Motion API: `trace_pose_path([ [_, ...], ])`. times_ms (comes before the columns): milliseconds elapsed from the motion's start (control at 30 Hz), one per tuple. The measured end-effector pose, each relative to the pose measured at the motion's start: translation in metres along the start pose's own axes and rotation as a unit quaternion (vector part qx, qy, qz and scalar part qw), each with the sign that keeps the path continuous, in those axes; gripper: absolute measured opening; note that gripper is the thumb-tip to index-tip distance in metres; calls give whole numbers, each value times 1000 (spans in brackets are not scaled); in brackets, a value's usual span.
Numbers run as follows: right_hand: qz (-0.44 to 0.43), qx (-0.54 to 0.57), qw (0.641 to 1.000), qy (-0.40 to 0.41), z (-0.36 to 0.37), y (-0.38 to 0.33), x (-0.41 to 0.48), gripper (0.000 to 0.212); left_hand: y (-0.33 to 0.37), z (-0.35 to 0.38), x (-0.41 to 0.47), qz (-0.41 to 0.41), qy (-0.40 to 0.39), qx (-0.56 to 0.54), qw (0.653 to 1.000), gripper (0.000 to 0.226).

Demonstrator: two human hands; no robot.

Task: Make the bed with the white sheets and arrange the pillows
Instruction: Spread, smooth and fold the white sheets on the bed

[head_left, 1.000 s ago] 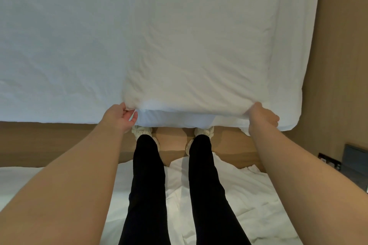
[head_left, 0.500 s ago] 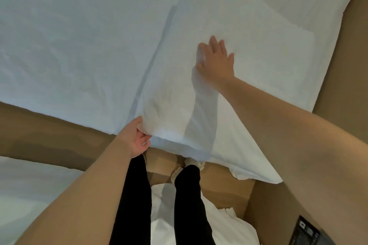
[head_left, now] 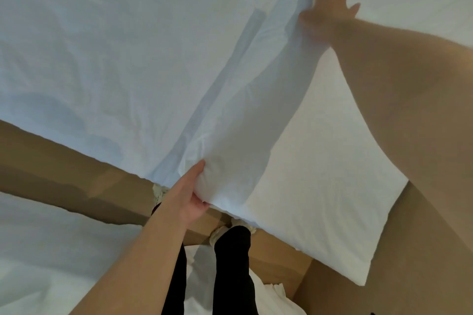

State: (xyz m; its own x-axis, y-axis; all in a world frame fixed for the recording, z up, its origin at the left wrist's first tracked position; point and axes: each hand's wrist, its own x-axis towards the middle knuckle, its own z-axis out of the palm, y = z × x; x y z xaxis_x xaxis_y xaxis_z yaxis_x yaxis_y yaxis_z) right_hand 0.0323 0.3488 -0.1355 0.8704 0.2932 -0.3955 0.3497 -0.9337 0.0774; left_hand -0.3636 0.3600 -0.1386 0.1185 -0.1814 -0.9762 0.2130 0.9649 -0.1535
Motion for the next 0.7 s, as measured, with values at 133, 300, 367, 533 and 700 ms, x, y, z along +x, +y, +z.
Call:
trace_pose_path([
  [133,22,-11,999,31,0,-3,7,52,-1,2,5,-10,4,-37,999,30],
  [300,43,12,999,-19,-7,0,30,49,-9,0,12,-25,-31,-62,997,40],
  [367,51,48,997,-24,-9,1,38,45,-11,1,14,-20,-36,-64,997,40],
  [533,28,89,995,19,-9,1,47,19,-18,0,12,31,48,-45,997,38],
  [700,29,84,994,66,-1,-1,42,30,-20,-8,20,26,104,14,994,44],
])
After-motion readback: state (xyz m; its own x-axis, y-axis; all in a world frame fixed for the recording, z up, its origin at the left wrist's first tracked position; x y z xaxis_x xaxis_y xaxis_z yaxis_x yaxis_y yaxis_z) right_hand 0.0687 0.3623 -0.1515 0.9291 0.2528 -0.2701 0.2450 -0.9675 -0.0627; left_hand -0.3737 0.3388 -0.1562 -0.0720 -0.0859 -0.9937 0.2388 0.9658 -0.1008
